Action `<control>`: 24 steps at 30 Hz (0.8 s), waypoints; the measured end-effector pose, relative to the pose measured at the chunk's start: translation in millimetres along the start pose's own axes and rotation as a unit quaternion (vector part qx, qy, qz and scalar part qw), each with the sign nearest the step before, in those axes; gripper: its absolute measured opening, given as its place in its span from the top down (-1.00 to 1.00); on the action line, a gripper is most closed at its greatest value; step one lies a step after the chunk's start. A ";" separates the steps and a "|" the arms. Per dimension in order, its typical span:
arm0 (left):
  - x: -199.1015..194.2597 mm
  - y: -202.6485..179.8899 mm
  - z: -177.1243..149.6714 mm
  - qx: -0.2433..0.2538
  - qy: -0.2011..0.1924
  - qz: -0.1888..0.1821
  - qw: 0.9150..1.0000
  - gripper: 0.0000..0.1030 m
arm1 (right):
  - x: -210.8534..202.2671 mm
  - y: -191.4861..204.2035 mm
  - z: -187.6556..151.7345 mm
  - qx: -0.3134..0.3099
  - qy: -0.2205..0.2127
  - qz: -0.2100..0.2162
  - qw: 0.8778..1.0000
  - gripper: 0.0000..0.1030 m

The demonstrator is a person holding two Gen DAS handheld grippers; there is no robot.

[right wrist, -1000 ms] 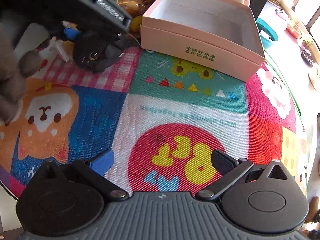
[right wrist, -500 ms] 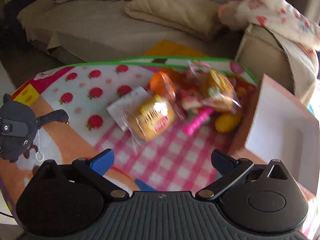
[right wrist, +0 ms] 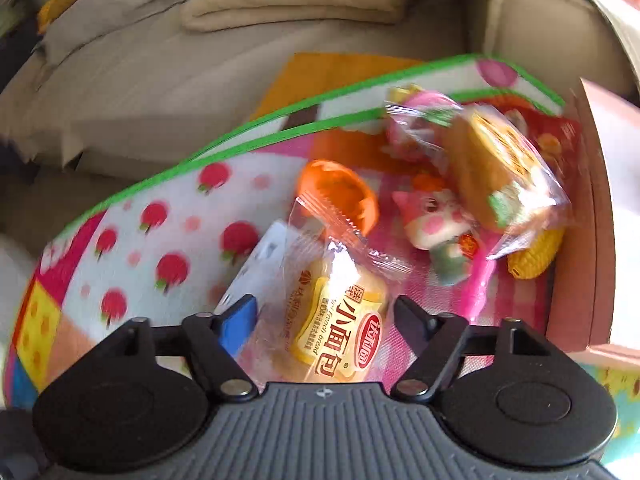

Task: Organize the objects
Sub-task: 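Grasp the wrapped bread bun with the right gripper while the left lifts the plush cat, then lower the plush cat into the pink box with the left gripper while the right carries the bun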

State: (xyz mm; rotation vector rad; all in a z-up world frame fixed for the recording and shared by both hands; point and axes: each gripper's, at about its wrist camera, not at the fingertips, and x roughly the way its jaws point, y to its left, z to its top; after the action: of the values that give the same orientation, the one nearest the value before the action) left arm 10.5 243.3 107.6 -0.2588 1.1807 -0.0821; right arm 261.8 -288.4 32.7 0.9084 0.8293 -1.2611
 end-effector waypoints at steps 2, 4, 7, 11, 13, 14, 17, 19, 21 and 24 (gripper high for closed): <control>2.6 0.4 -0.5 0.000 0.005 -0.004 1.000 -0.33 | -9.7 14.9 -15.1 -0.054 -0.003 0.001 0.999 -0.40; 4.7 -1.7 -0.3 0.005 0.006 -0.010 1.000 -0.33 | -18.6 24.4 -33.5 -0.103 0.003 -0.007 0.995 -0.39; 8.0 -9.3 -0.1 0.019 0.009 -0.020 1.000 -0.33 | -28.4 33.8 -70.6 -0.167 0.023 -0.044 0.985 -0.38; 10.4 -27.5 -5.4 0.052 0.024 -0.036 0.998 -0.33 | -49.1 24.8 -113.8 -0.203 0.043 -0.060 0.976 -0.36; 11.6 -40.8 -8.9 0.068 0.041 -0.047 0.996 -0.33 | -61.4 11.0 -123.2 -0.180 0.062 -0.053 0.980 -0.33; 11.3 -49.1 -10.8 0.077 0.050 -0.053 0.994 -0.33 | -68.7 1.7 -125.3 -0.161 0.071 -0.050 0.983 -0.32; 6.8 -82.0 -16.0 0.116 0.069 -0.074 0.988 -0.33 | -95.7 -26.2 -131.3 -0.111 0.080 -0.045 0.990 -0.31; 1.4 -108.8 -18.3 0.144 0.075 -0.095 0.982 -0.33 | -116.0 -44.2 -134.4 -0.091 0.070 -0.051 0.992 -0.31; -3.6 -141.4 -18.1 0.168 0.076 -0.120 0.976 -0.33 | -136.1 -62.1 -137.8 -0.071 0.058 -0.061 0.994 -0.31; -11.5 -200.3 -9.1 0.195 0.061 -0.166 0.965 -0.33 | -162.9 -90.6 -140.7 -0.031 0.041 -0.076 0.996 -0.31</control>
State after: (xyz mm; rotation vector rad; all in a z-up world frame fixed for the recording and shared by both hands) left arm 12.1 50.4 163.4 -0.1020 1.2064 -0.6256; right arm 148.1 -100.0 110.9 0.8655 1.0123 -1.3288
